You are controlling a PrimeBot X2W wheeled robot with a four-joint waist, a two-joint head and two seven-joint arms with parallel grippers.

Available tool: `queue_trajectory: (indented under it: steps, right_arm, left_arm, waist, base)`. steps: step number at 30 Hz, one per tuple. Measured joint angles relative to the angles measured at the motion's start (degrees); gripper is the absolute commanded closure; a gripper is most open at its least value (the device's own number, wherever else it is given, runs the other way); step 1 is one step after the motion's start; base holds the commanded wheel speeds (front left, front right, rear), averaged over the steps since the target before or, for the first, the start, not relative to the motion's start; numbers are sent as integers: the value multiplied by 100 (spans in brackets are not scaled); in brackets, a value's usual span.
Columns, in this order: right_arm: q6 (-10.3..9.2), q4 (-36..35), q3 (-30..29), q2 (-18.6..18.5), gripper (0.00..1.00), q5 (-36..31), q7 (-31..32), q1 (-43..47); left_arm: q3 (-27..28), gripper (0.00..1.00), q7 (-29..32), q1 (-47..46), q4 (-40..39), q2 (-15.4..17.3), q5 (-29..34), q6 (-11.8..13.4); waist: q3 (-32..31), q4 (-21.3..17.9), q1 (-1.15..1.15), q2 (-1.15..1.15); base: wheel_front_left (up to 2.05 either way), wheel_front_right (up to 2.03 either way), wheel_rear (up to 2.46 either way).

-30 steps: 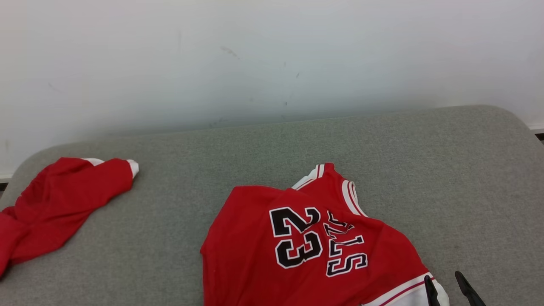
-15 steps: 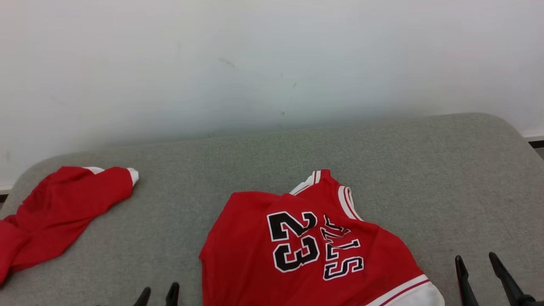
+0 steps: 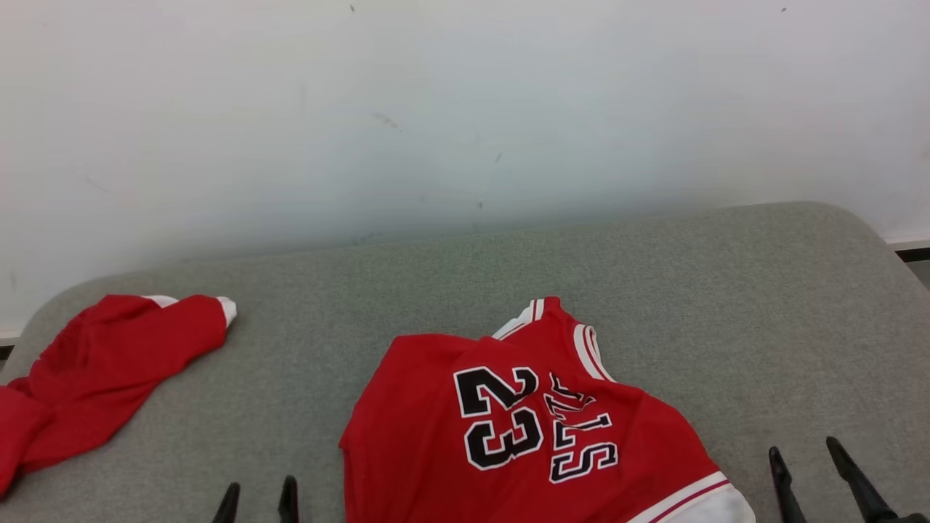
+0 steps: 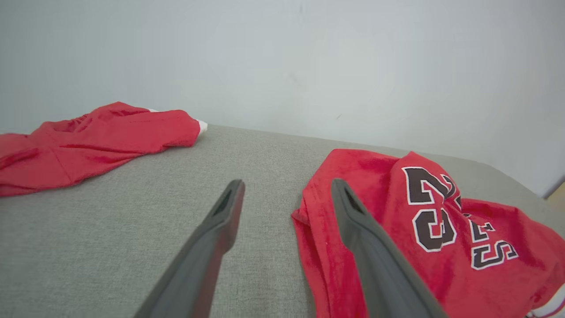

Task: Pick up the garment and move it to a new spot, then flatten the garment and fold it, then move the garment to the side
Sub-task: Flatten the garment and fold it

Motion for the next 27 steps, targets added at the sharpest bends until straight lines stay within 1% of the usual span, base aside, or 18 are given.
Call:
queue_trajectory:
  steps: [2,3,5,9,13,16,24,27]
  right_arm:
    - [0,29,66,55,0,-2,0,32]
    - [0,45,87,81,0,-4,0,37]
    - [0,87,193,110,0,-4,0,37]
    - [0,131,322,127,0,3,0,27]
    - [0,165,386,147,0,20,0,-38]
    - [0,176,417,169,0,54,0,-64]
    - [0,189,415,191,0,166,0,-69]
    - [0,186,409,196,0,193,0,-69]
  left_arm:
    - [259,0,0,119,19,-253,320,-192]
    - [411,0,0,163,3,-398,443,-248]
    - [656,0,0,226,9,-576,609,-392]
    - [915,0,0,264,45,-746,869,-705]
    - [1053,0,0,212,158,-824,889,-899]
    - [1078,0,0,133,209,-838,915,-975]
    - [1009,0,0,112,301,-845,779,-1005]
    - [981,0,0,112,345,-845,744,-1054]
  waist:
    - [-12,8,0,0]
    - [-16,10,0,0]
    - [-28,14,0,0]
    - [-22,42,0,0]
    - [-16,63,0,0]
    - [-13,61,0,0]
    - [-9,59,0,0]
    - [-16,64,0,0]
  base:
    - [0,0,0]
    - [0,0,0]
    - [0,0,0]
    - [0,0,0]
    - [0,0,0]
    - [0,0,0]
    - [0,0,0]
    - [0,0,0]
